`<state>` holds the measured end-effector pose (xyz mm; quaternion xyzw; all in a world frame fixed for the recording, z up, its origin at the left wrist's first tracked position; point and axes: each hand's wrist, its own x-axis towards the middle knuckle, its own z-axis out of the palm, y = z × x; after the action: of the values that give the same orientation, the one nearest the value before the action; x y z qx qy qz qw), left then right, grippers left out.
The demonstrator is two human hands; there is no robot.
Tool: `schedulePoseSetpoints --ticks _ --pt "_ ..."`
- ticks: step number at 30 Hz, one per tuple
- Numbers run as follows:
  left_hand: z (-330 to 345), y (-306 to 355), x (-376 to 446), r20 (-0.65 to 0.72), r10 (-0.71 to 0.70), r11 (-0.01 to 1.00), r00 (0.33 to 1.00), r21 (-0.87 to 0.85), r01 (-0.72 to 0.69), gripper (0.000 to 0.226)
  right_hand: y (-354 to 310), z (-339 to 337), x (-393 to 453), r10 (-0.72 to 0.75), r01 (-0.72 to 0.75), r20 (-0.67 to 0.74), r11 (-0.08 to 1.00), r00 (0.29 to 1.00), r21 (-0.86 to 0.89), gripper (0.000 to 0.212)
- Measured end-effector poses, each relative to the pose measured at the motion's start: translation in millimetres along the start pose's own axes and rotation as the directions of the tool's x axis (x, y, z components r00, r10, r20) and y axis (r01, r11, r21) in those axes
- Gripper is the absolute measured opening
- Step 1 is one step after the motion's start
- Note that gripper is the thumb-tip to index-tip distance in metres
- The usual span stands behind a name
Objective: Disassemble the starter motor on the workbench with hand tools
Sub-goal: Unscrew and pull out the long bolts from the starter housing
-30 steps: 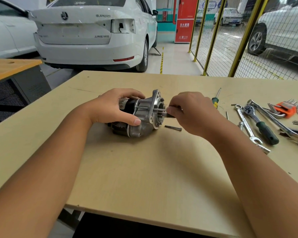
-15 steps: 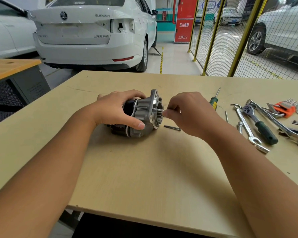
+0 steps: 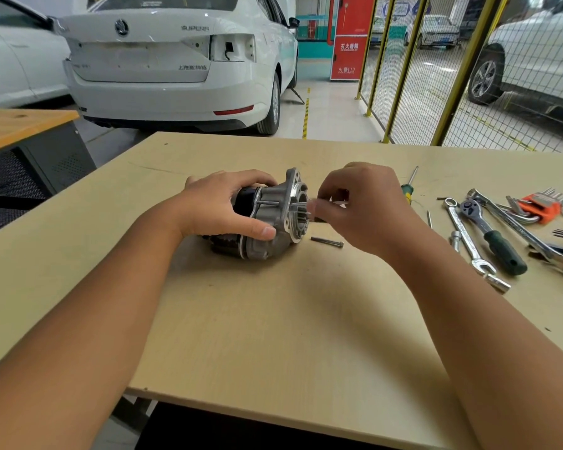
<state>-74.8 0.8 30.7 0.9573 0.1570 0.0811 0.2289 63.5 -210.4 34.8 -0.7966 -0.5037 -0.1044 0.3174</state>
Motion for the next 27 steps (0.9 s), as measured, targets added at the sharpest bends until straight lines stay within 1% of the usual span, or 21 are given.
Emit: schedulePoseSetpoints --ticks 1,3,5,7,10,14,16,20,24,27 --pt "1 -1 1 -0.019 0.006 1.000 1.000 -0.015 -0.006 0.072 0 0 0 -0.006 0.006 -0.005 1.000 1.000 0.002 0.015" --pt "3 -2 3 -0.087 0.006 0.997 0.996 -0.081 -0.013 0.048 3 0 1 0.003 -0.003 0.036 1.000 0.999 -0.006 0.020" --pt "6 -2 5 -0.163 -0.013 0.991 0.986 -0.131 -0.009 0.039 5 -2 2 0.002 0.001 0.093 1.000 0.996 -0.027 0.022" --pt "9 0 7 -0.213 -0.028 0.995 0.977 -0.098 0.007 0.036 5 -2 3 -0.013 0.023 0.135 0.997 0.991 -0.069 0.021" --pt "11 0 7 -0.226 -0.032 0.998 0.974 -0.058 0.019 0.040 3 -1 2 0.008 0.005 0.135 0.996 0.991 -0.093 0.012" --pt "11 0 7 -0.233 -0.034 0.999 0.972 -0.041 0.025 0.045 0 1 -1 0.013 0.004 0.111 0.987 0.994 -0.158 0.015" --pt "11 -1 7 -0.234 -0.033 0.999 0.972 -0.038 0.025 0.045 2 1 0 0.010 0.006 0.111 0.991 0.994 -0.136 0.016" --pt "11 -2 7 -0.226 -0.030 0.999 0.974 -0.044 0.021 0.047 3 1 -2 0.062 -0.066 0.167 0.998 0.984 0.016 0.010" --pt "10 -4 7 -0.202 -0.021 0.999 0.979 -0.036 0.014 0.055 5 2 -1 0.054 -0.058 0.217 0.998 0.975 0.016 0.028" --pt "10 -5 7 -0.187 -0.017 1.000 0.982 -0.028 0.012 0.062 4 1 1 0.023 -0.011 0.212 0.998 0.977 -0.058 0.021"
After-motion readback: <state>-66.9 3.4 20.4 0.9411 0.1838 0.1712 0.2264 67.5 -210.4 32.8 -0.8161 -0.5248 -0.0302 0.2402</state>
